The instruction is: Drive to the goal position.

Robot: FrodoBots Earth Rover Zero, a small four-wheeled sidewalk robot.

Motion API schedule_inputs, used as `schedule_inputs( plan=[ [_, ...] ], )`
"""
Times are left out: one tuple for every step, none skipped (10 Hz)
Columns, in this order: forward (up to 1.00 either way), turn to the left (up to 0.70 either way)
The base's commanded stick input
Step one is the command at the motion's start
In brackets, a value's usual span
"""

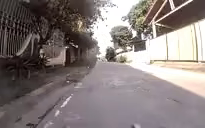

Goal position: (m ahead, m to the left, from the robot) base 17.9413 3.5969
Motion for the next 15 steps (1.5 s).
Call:
schedule_inputs(
  plan=[
    [1.0, 0.0],
    [1.0, 0.0],
    [1.0, 0.0],
    [1.0, 0.0],
    [1.0, 0.0],
    [1.0, 0.0],
    [1.0, 0.0],
    [1.0, 0.0],
    [1.0, 0.0],
    [1.0, 0.0],
    [1.0, 0.0],
    [1.0, 0.0],
    [1.0, 0.0],
    [1.0, 0.0],
    [1.0, 0.0]
  ],
)
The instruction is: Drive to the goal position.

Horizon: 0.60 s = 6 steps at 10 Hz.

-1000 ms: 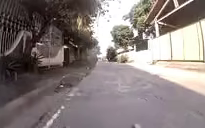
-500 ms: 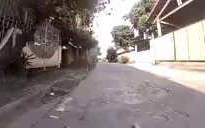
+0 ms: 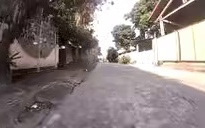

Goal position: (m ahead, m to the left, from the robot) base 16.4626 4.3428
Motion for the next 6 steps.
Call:
schedule_inputs(
  plan=[
    [1.0, 0.0],
    [1.0, 0.0],
    [1.0, 0.0],
    [1.0, 0.0],
    [1.0, 0.0],
    [1.0, 0.0]
  ],
)
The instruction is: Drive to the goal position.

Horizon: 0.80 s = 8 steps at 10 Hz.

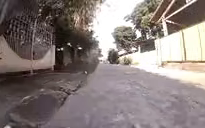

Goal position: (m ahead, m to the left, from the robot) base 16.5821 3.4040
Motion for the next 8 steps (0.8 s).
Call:
schedule_inputs(
  plan=[
    [1.0, 0.0],
    [1.0, 0.0],
    [1.0, 0.0],
    [1.0, 0.0],
    [1.0, 0.0],
    [1.0, 0.0],
    [1.0, 0.0],
    [1.0, -0.24]
  ],
)
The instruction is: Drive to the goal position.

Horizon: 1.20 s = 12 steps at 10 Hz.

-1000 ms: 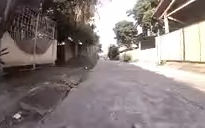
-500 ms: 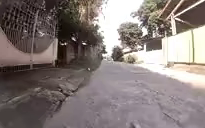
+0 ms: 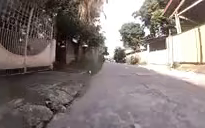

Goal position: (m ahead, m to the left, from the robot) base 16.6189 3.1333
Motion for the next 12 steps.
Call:
schedule_inputs(
  plan=[
    [1.0, -0.4],
    [1.0, -0.4],
    [1.0, -0.11],
    [1.0, 0.0],
    [1.0, 0.0],
    [1.0, 0.0],
    [1.0, 0.0],
    [1.0, 0.0],
    [1.0, 0.0],
    [1.0, 0.0],
    [1.0, 0.0],
    [1.0, 0.0]
  ],
)
